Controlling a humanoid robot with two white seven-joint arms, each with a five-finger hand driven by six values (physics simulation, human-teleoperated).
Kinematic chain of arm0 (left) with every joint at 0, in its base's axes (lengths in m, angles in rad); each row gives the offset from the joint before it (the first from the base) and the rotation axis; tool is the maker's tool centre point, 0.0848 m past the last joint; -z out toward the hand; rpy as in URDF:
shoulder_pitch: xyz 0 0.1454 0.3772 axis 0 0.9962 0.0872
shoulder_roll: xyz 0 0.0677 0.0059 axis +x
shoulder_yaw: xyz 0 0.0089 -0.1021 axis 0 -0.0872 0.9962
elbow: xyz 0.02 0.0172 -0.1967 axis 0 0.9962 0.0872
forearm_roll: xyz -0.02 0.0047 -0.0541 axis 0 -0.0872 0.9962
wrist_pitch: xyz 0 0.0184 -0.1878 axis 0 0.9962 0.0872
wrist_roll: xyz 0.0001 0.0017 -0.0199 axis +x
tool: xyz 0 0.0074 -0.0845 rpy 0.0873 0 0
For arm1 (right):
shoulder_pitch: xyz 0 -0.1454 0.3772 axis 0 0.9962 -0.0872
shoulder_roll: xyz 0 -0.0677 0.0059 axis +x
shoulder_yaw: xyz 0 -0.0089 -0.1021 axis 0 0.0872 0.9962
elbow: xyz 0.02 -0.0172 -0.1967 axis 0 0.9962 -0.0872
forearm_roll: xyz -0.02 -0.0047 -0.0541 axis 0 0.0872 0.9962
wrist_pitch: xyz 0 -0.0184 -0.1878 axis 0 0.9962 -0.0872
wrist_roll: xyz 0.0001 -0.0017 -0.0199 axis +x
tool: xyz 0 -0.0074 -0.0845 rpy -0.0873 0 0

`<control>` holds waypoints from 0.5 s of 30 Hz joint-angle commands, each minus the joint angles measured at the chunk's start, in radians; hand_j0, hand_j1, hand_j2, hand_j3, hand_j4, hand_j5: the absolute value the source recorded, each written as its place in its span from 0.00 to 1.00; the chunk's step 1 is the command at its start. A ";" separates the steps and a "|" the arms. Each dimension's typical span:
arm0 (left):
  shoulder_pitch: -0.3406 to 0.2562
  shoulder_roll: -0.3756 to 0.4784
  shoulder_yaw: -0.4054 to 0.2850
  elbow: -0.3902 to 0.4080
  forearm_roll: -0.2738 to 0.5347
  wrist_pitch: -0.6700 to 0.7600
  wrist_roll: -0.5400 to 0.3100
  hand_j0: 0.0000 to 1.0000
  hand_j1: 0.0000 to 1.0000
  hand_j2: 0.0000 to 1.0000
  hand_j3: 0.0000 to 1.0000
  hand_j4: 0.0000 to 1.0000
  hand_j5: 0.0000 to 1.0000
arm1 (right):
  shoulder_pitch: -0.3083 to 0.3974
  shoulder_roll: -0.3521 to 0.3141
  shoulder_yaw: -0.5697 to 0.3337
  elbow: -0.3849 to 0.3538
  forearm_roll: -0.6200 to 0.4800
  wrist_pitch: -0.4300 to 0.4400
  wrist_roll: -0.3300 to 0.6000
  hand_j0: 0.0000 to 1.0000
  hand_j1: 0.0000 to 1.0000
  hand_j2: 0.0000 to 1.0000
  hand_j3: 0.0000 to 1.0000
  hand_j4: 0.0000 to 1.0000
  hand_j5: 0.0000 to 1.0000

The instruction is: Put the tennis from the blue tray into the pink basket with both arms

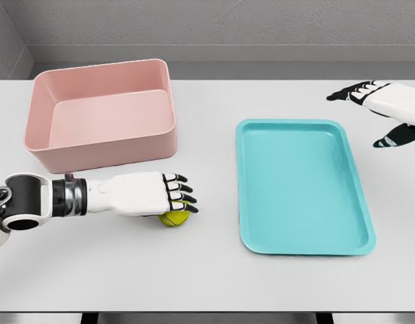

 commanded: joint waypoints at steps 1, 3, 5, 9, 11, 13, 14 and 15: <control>0.000 -0.001 -0.004 0.000 -0.012 0.001 -0.008 0.92 0.92 0.92 0.92 0.92 0.92 | 0.000 0.000 0.000 0.001 -0.003 0.001 0.000 1.00 1.00 1.00 1.00 1.00 1.00; 0.000 -0.004 -0.006 0.000 -0.033 0.001 -0.008 0.92 0.92 0.92 0.92 0.92 0.92 | -0.002 0.000 0.000 0.002 -0.003 0.001 0.000 1.00 1.00 1.00 1.00 1.00 1.00; 0.000 -0.009 -0.006 0.000 -0.055 0.001 -0.008 0.92 0.92 0.92 0.92 0.92 0.92 | -0.005 0.000 0.000 0.002 -0.003 0.001 0.000 1.00 1.00 1.00 1.00 1.00 1.00; 0.000 -0.011 -0.012 0.001 -0.071 0.001 -0.017 0.92 0.92 0.92 0.92 0.92 0.92 | -0.003 0.000 0.000 0.002 -0.003 0.001 0.000 1.00 1.00 1.00 1.00 1.00 1.00; 0.002 -0.011 -0.017 0.001 -0.071 0.001 -0.017 0.92 0.92 0.92 0.92 0.92 0.92 | -0.003 0.000 0.000 0.001 -0.003 0.001 0.000 1.00 1.00 1.00 1.00 1.00 1.00; 0.002 -0.020 -0.020 0.001 -0.078 0.001 -0.019 0.88 0.88 0.88 0.88 0.88 0.88 | -0.006 -0.002 0.000 0.002 -0.003 0.001 0.000 1.00 1.00 1.00 1.00 1.00 1.00; 0.002 -0.023 -0.020 0.000 -0.078 0.001 -0.019 0.84 0.84 0.84 0.84 0.84 0.84 | -0.006 -0.002 0.000 0.002 -0.003 0.001 0.000 1.00 1.00 1.00 1.00 1.00 1.00; 0.002 -0.023 -0.020 0.001 -0.078 0.001 -0.017 0.79 0.79 0.79 0.79 0.79 0.79 | -0.006 0.000 0.000 0.002 -0.003 0.001 0.000 1.00 1.00 1.00 1.00 1.00 1.00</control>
